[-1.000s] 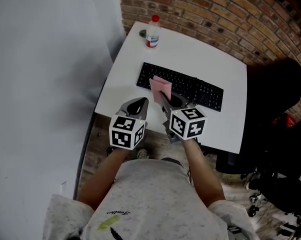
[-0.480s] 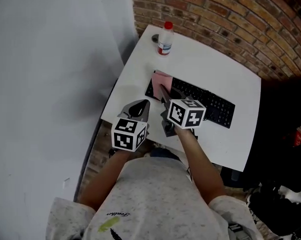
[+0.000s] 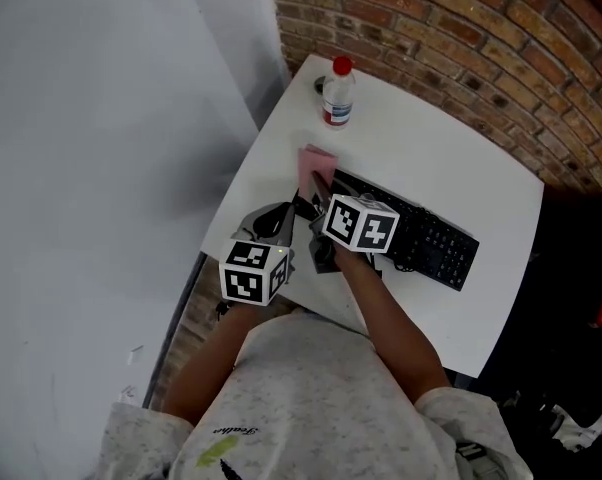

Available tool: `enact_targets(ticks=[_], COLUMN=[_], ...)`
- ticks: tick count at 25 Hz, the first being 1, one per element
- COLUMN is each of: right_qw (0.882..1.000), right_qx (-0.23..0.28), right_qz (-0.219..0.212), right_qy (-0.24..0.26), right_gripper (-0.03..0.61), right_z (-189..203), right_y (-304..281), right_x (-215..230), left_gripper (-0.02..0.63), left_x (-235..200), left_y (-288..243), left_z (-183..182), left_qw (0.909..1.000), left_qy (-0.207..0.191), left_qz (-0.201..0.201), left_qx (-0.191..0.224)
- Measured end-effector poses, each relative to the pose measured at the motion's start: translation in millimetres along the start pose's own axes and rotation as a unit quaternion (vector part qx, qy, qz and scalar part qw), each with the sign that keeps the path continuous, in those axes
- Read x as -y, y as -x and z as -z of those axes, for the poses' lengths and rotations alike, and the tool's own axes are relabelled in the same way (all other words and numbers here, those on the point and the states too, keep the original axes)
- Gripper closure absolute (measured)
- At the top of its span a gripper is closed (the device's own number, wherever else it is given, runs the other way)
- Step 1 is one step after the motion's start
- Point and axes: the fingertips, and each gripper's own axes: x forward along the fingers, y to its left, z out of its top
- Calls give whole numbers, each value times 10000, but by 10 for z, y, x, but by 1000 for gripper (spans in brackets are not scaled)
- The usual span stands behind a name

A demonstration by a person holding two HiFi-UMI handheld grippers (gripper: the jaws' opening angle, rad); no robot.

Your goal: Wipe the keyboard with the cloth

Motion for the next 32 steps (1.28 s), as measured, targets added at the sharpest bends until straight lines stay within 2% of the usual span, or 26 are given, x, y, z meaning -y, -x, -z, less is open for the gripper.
enact_targets(ticks=[6, 11, 21, 32], right_qw=[9993, 9984, 9924, 9821], right_qx=[-216, -366, -445, -284], right_qz=[86, 391, 1148, 1862], right_qy=[-296, -189, -9, 101], right_gripper=[574, 574, 574, 573], right_z=[34, 76, 66, 32], right_y=[-156, -196, -180, -70], right_x=[148, 252, 365, 446], left_gripper=[620, 620, 620, 620], left_x=[-73, -140, -296, -270], left_y=[-100, -166, -456, -633], left_z=[-25, -82, -151, -163], left_qw=[9997, 9998, 9974, 9848], left_qy=[121, 116, -158, -460], left_qz=[-185, -131, 615, 1574], left_qx=[-74, -87, -337, -566])
